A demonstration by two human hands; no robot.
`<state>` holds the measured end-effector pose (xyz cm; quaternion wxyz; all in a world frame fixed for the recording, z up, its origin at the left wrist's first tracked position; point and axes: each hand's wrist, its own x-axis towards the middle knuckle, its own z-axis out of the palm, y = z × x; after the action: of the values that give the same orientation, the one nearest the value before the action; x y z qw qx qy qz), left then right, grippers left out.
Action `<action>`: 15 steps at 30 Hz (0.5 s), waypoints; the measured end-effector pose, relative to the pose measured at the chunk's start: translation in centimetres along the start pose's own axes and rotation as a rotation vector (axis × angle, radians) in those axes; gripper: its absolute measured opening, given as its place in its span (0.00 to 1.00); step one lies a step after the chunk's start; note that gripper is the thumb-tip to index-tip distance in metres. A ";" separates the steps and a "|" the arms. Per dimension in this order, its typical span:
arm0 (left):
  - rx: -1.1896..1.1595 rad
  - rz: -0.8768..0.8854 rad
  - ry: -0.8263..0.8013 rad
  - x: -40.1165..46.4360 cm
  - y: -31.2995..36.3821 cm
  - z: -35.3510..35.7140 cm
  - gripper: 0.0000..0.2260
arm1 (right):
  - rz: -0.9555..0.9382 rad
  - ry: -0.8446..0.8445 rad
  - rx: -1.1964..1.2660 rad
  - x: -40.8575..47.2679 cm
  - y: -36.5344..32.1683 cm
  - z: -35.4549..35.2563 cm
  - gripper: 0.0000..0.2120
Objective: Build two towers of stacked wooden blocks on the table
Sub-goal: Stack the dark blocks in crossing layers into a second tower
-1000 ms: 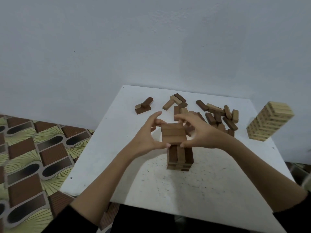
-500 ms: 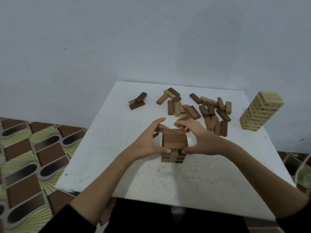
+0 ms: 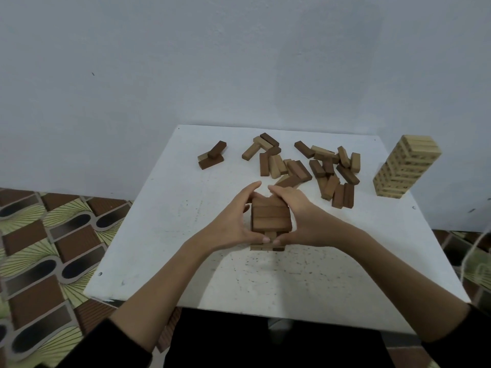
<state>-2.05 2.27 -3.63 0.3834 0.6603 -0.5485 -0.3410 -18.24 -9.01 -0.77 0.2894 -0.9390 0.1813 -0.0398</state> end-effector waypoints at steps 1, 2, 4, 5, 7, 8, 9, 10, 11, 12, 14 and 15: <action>0.001 -0.002 0.002 0.0 0.0 0.0 0.47 | -0.004 0.006 -0.007 -0.1 0.0 0.1 0.48; 0.002 0.000 0.007 0.0 0.1 0.0 0.47 | -0.007 0.013 -0.010 -0.1 -0.1 0.1 0.48; 0.008 0.010 0.010 0.0 0.1 0.1 0.46 | -0.015 0.024 -0.006 -0.1 -0.1 0.3 0.47; 0.011 0.011 0.009 -0.1 0.0 0.2 0.46 | -0.016 0.025 -0.005 0.0 -0.1 0.3 0.47; 0.011 0.012 0.013 -0.1 0.0 0.2 0.46 | -0.013 0.025 -0.009 0.0 -0.1 0.5 0.46; 0.007 0.015 0.016 -0.1 0.0 0.3 0.46 | -0.013 0.027 -0.010 0.0 -0.1 0.5 0.46; 0.003 0.019 0.017 -0.1 0.1 0.3 0.46 | -0.012 0.030 -0.008 0.0 -0.1 0.6 0.46; 0.000 0.020 0.019 -0.2 0.1 0.3 0.46 | -0.008 0.032 -0.004 0.0 -0.1 0.7 0.46; -0.005 0.021 0.019 -0.2 0.2 0.3 0.46 | -0.004 0.035 0.003 0.0 -0.1 0.7 0.46; -0.009 0.024 0.019 -0.3 0.2 0.3 0.46 | 0.001 0.039 0.010 0.0 -0.1 0.8 0.45; -0.010 0.026 0.022 -0.3 0.3 0.4 0.46 | 0.015 0.040 0.025 -0.1 -0.1 0.9 0.45; -0.011 0.023 0.025 -0.3 0.3 0.4 0.46 | 0.023 0.043 0.033 -0.1 -0.2 0.9 0.46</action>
<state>-2.61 2.50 -3.58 0.3976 0.6561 -0.5492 -0.3313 -18.11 -8.35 -1.38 0.3015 -0.9309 0.1974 -0.0596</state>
